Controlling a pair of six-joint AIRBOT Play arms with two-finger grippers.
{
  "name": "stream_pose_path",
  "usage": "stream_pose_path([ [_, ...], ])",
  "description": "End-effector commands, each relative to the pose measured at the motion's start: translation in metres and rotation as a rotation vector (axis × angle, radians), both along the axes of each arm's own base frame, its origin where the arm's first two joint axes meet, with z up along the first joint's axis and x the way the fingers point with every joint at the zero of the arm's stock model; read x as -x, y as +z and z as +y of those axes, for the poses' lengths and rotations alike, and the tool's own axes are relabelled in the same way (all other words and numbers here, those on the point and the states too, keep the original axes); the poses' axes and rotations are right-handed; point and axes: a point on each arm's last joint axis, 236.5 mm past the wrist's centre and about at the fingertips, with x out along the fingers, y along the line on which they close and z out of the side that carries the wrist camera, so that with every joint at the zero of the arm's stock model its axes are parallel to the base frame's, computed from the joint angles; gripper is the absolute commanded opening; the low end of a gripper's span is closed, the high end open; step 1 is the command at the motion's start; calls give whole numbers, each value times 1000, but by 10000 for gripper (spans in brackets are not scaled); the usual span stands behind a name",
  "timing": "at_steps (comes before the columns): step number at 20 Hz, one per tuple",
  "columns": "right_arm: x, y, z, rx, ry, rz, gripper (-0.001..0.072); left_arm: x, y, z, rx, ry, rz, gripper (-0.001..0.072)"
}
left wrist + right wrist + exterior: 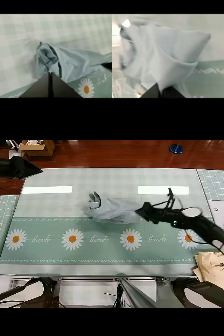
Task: Fold the shirts.
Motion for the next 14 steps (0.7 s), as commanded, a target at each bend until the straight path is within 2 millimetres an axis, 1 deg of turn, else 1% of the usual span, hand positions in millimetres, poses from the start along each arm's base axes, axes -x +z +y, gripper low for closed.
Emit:
stream_pose_path([
  [1, 9, 71, -52, 104, -7, -69, 21, 1, -9, -2, -9, -8, 22, 21],
  [2, 18, 86, -79, 180, -32, -62, 21, 0, -11, -5, -7, -15, 27, 21],
  [4, 49, 110, -139, 343, -112, -1, 21, -1, -18, -12, -3, -34, 43, 21],
  [6, 90, 129, -196, 498, -203, 75, 21, -1, -24, -24, 1, -63, 60, 21],
  [7, 111, 135, -219, 558, -254, 124, 21, -1, -27, -31, 2, -80, 67, 21],
  [8, 137, 139, -244, 620, -320, 191, 21, 0, -31, -38, 3, -98, 75, 21],
  [10, 193, 141, -292, 747, -468, 364, 21, 1, -37, -51, 5, -130, 90, 21],
  [11, 224, 142, -315, 817, -536, 460, 21, 1, -39, -56, 6, -142, 95, 21],
  [12, 254, 142, -331, 869, -584, 554, 21, 1, -41, -60, 6, -153, 99, 21],
  [13, 277, 142, -340, 903, -604, 633, 21, 1, -43, -62, 7, -159, 104, 21],
  [14, 290, 141, -346, 900, -645, 686, 20, 1, -44, -64, 6, -161, 105, 21],
])
